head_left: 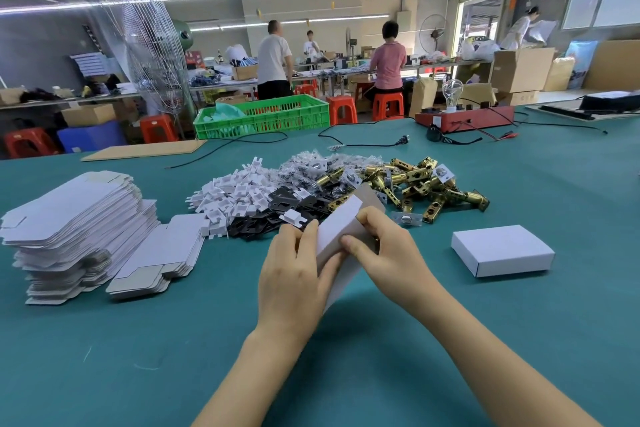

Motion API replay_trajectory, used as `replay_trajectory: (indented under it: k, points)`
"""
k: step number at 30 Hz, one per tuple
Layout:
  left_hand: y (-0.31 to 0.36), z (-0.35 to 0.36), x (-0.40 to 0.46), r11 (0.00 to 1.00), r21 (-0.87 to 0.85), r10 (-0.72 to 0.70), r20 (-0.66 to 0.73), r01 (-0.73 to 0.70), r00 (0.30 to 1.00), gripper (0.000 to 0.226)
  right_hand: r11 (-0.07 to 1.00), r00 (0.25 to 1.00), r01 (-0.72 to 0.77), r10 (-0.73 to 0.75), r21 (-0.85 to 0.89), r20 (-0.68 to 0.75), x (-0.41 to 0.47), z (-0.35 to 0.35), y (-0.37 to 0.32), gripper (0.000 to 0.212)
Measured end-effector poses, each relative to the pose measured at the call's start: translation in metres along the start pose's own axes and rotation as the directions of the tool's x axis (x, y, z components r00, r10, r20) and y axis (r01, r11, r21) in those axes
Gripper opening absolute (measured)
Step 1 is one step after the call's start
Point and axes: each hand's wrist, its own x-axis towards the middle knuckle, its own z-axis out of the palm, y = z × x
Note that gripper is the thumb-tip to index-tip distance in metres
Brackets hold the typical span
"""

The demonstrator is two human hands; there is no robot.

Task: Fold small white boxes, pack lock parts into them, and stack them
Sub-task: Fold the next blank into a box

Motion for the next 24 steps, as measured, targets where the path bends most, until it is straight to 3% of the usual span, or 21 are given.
replay_trajectory:
  k: [5, 9, 11, 12, 14, 16, 22, 24]
  points:
    - [0.001, -0.007, 0.008, 0.995, -0.083, -0.055, 0.072, 0.061, 0.996, 0.033, 0.992, 0.99, 0.123, -0.12, 0.031, -0.078, -0.001, 0.005, -0.006, 0.018]
    - [0.0, -0.004, 0.006, 0.936, -0.298, -0.171, 0.088, 0.19, 0.981, 0.033, 0.969, 0.908, 0.238, -0.244, -0.061, -0.34, -0.001, 0.007, -0.006, 0.036]
    - [0.003, -0.006, 0.005, 0.863, -0.443, -0.234, 0.078, 0.244, 0.969, 0.038, 0.983, 0.874, 0.182, -0.168, -0.013, -0.457, -0.001, 0.004, -0.006, 0.051]
    - [0.005, -0.007, 0.005, 0.833, -0.495, -0.249, 0.061, 0.246, 0.967, 0.034, 0.987, 0.887, 0.128, -0.073, 0.092, -0.456, -0.001, 0.003, -0.008, 0.055]
    - [0.011, -0.007, 0.004, 0.79, -0.561, -0.26, 0.058, 0.246, 0.964, 0.017, 0.922, 0.947, 0.05, 0.079, 0.385, -0.311, 0.0, 0.005, -0.012, 0.051]
    - [0.017, -0.004, 0.001, 0.745, -0.615, -0.25, 0.1, 0.257, 0.963, 0.015, 0.816, 0.977, -0.008, 0.129, 0.579, -0.168, -0.002, 0.013, -0.01, 0.048]
    - [0.027, 0.008, -0.008, 0.705, -0.669, -0.131, 0.206, 0.237, 0.97, 0.015, 0.843, 0.916, 0.016, 0.204, 0.538, -0.346, -0.002, 0.016, 0.004, 0.094]
    - [0.028, 0.012, -0.009, 0.668, -0.695, -0.129, 0.241, 0.264, 0.962, 0.014, 0.875, 0.911, 0.052, 0.156, 0.481, -0.382, -0.002, 0.014, 0.007, 0.097]
